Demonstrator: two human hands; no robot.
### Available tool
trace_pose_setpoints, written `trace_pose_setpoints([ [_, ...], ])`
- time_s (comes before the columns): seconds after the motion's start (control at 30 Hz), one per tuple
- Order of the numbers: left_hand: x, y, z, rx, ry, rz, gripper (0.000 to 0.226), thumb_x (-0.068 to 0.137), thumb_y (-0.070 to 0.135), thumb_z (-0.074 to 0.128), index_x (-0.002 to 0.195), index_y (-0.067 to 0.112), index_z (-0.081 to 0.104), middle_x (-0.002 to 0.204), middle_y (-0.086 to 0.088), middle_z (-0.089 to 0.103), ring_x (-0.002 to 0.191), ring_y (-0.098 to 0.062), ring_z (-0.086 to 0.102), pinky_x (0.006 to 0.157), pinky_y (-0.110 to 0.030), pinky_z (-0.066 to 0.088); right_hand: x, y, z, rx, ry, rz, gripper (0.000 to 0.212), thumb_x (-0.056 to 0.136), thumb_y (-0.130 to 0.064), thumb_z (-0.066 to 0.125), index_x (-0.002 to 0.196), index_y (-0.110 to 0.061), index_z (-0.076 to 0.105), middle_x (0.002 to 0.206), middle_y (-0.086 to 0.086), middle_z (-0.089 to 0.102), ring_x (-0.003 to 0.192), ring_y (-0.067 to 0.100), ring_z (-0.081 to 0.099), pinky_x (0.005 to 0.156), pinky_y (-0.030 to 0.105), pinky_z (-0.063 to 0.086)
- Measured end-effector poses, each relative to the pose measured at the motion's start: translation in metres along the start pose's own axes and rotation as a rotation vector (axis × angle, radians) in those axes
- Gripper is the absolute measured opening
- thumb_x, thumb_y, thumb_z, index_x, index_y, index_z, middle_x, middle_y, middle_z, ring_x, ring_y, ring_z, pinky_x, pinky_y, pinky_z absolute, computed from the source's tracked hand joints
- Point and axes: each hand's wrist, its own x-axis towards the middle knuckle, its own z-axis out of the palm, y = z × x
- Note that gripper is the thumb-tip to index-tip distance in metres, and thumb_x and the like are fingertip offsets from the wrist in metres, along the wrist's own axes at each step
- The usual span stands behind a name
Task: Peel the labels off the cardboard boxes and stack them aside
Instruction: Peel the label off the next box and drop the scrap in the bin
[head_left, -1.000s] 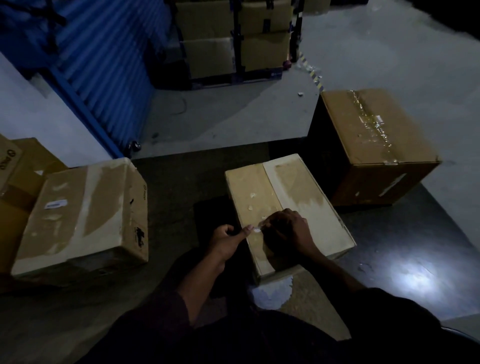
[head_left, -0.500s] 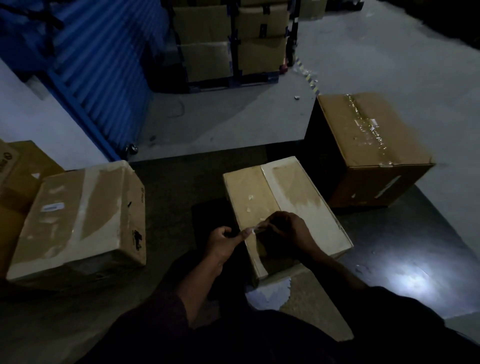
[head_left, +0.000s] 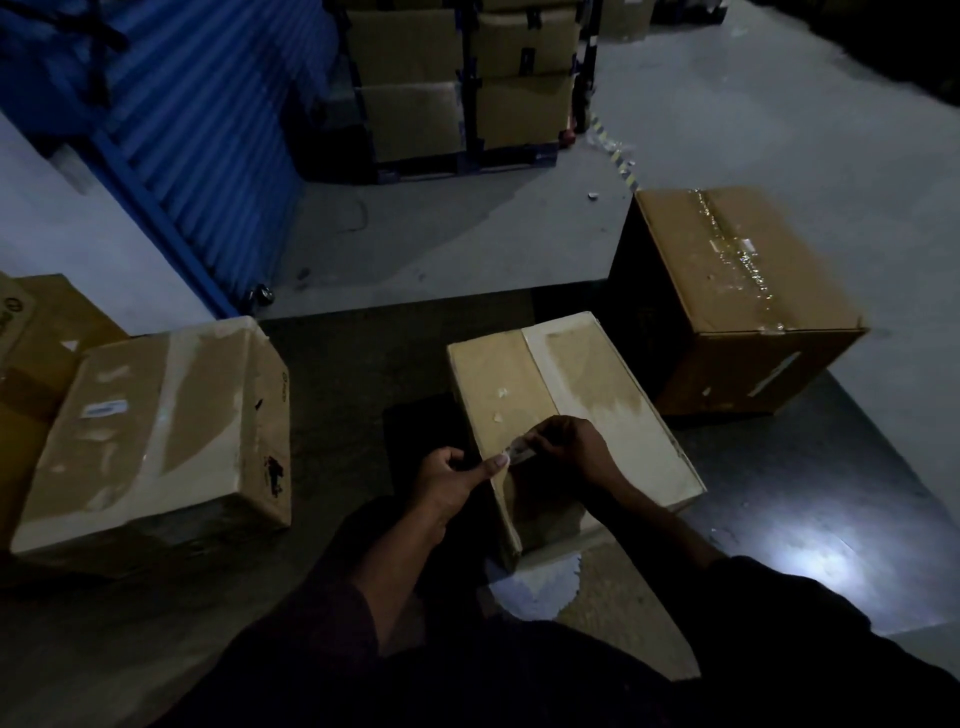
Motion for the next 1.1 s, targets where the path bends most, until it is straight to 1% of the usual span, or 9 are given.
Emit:
trace_pose_setpoints([
  [0.17, 0.001, -0.001, 0.0, 0.013, 0.014, -0.001, 0.078, 0.058, 0.057, 0.089, 0.116, 0.012, 0.062, 0.11, -0.007, 0.069, 0.095, -0.021, 0.065, 0.07, -0.028, 0.049, 0.006, 0.001, 0.001, -0.024, -0.031, 0.033, 0.015, 0.09, -0.024, 0.067, 0.086, -0.011, 0.073, 0.086, 0.009, 0.073, 0.082, 0.023, 0.068, 0.074, 0.039, 0.052],
  [0.37, -0.001, 0.003, 0.0, -0.006, 0.002, 0.003, 0.07, 0.063, 0.051, 0.088, 0.113, 0.012, 0.061, 0.106, -0.007, 0.068, 0.087, -0.018, 0.063, 0.065, -0.027, 0.046, 0.004, -0.001, -0.001, 0.039, -0.036, 0.004, 0.018, 0.091, -0.018, 0.066, 0.09, -0.002, 0.074, 0.085, 0.012, 0.072, 0.076, 0.018, 0.065, 0.067, 0.028, 0.046],
  [0.47, -0.004, 0.006, -0.001, -0.002, 0.004, 0.012, 0.061, 0.065, 0.048, 0.088, 0.108, 0.013, 0.061, 0.099, -0.004, 0.066, 0.08, -0.014, 0.059, 0.058, -0.025, 0.043, 0.006, 0.005, 0.001, 0.034, -0.027, 0.017, 0.018, 0.091, -0.021, 0.067, 0.09, -0.004, 0.073, 0.085, 0.011, 0.072, 0.079, 0.021, 0.068, 0.069, 0.033, 0.05],
  [0.6, -0.008, 0.01, 0.0, -0.004, 0.001, 0.016, 0.051, 0.069, 0.044, 0.087, 0.101, 0.017, 0.058, 0.088, 0.001, 0.061, 0.074, -0.012, 0.056, 0.057, -0.025, 0.043, 0.007, 0.007, 0.003, 0.033, -0.028, 0.002, 0.019, 0.091, -0.02, 0.067, 0.092, -0.002, 0.072, 0.088, 0.013, 0.072, 0.082, 0.024, 0.067, 0.066, 0.027, 0.044],
  [0.7, -0.008, 0.009, -0.002, -0.001, -0.008, 0.006, 0.051, 0.07, 0.044, 0.086, 0.102, 0.017, 0.056, 0.092, 0.001, 0.062, 0.079, -0.012, 0.058, 0.064, -0.026, 0.048, 0.0, 0.008, 0.0, 0.001, 0.008, -0.099, 0.015, 0.092, -0.02, 0.065, 0.101, -0.009, 0.069, 0.093, 0.006, 0.073, 0.085, 0.017, 0.068, 0.068, 0.025, 0.045],
  [0.83, -0.01, 0.007, -0.002, -0.015, -0.023, -0.005, 0.058, 0.071, 0.048, 0.084, 0.112, 0.019, 0.054, 0.105, -0.001, 0.061, 0.091, -0.016, 0.06, 0.077, -0.031, 0.052, -0.018, 0.016, -0.013, 0.119, 0.004, -0.232, 0.033, 0.089, -0.019, 0.067, 0.122, -0.02, 0.062, 0.098, -0.003, 0.072, 0.089, 0.007, 0.068, 0.078, 0.027, 0.055],
  [0.93, -0.012, 0.005, 0.001, -0.053, -0.001, 0.005, 0.052, 0.075, 0.048, 0.081, 0.108, 0.019, 0.054, 0.099, 0.001, 0.062, 0.085, -0.011, 0.059, 0.07, -0.028, 0.048, -0.026, 0.016, -0.021, 0.109, -0.016, -0.347, 0.038, 0.084, -0.03, 0.07, 0.121, -0.021, 0.065, 0.101, -0.003, 0.072, 0.09, 0.005, 0.068, 0.077, 0.027, 0.056],
  [1.03, -0.014, 0.002, 0.005, -0.053, 0.032, 0.031, 0.049, 0.077, 0.048, 0.079, 0.108, 0.017, 0.057, 0.103, -0.002, 0.064, 0.088, -0.014, 0.06, 0.074, -0.027, 0.047, -0.022, 0.016, -0.02, 0.001, -0.064, -0.416, 0.044, 0.078, -0.018, 0.075, 0.12, -0.027, 0.068, 0.1, -0.002, 0.069, 0.086, 0.009, 0.065, 0.071, 0.028, 0.053],
  [1.1, -0.015, 0.002, 0.005, -0.069, 0.037, 0.032, 0.046, 0.08, 0.045, 0.077, 0.109, 0.016, 0.057, 0.097, 0.002, 0.061, 0.087, -0.013, 0.058, 0.075, -0.027, 0.047, -0.016, 0.017, -0.016, -0.072, -0.036, -0.428, 0.043, 0.071, -0.021, 0.074, 0.112, -0.032, 0.071, 0.098, -0.002, 0.069, 0.088, 0.014, 0.063, 0.074, 0.033, 0.053],
])
